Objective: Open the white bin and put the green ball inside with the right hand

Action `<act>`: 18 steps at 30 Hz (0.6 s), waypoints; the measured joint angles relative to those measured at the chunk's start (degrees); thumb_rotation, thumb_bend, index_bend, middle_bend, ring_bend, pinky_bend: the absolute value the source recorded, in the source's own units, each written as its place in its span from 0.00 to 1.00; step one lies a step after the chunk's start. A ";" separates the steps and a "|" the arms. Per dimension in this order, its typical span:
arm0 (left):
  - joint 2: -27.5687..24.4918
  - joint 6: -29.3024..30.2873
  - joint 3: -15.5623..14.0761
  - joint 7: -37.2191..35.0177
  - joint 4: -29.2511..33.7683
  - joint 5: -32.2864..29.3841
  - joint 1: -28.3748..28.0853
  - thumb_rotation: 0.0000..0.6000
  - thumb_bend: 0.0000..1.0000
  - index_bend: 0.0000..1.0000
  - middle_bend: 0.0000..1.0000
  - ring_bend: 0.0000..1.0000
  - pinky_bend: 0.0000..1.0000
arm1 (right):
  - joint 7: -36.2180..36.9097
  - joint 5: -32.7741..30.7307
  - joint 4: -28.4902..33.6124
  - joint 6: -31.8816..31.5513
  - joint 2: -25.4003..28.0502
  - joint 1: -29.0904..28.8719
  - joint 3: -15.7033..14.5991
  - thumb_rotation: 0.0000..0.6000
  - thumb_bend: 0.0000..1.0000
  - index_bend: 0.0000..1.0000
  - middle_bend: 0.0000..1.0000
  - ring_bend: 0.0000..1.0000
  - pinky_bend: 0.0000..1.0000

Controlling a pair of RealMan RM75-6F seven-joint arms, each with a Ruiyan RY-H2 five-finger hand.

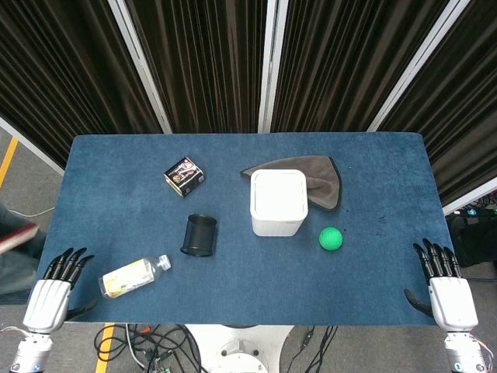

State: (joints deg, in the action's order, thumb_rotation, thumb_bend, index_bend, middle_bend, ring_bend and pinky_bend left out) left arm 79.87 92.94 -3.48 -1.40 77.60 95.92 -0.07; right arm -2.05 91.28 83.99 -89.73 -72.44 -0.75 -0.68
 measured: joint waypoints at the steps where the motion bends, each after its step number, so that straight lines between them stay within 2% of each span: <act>1: -0.01 0.00 0.00 0.01 0.03 0.00 0.01 1.00 0.10 0.17 0.10 0.03 0.14 | -0.06 0.07 0.15 0.05 0.09 -0.04 0.03 1.00 0.13 0.00 0.00 0.00 0.00; 11: -0.50 -0.97 0.09 0.13 0.62 -0.50 -0.31 1.00 0.10 0.17 0.10 0.03 0.14 | -0.72 0.28 1.74 0.75 0.84 -0.55 0.45 1.00 0.13 0.00 0.00 0.00 0.00; 18: -0.69 -0.93 0.87 -0.32 0.38 -1.40 -0.44 1.00 0.10 0.17 0.10 0.03 0.14 | -2.86 2.44 5.14 0.26 2.38 -2.73 2.46 1.00 0.13 0.00 0.00 0.00 0.00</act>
State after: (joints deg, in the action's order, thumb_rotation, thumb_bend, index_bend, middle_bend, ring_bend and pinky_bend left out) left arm 79.17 92.01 -2.61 -1.73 77.99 94.52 -0.51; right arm -4.90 93.72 89.14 -89.47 -70.06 -3.48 1.78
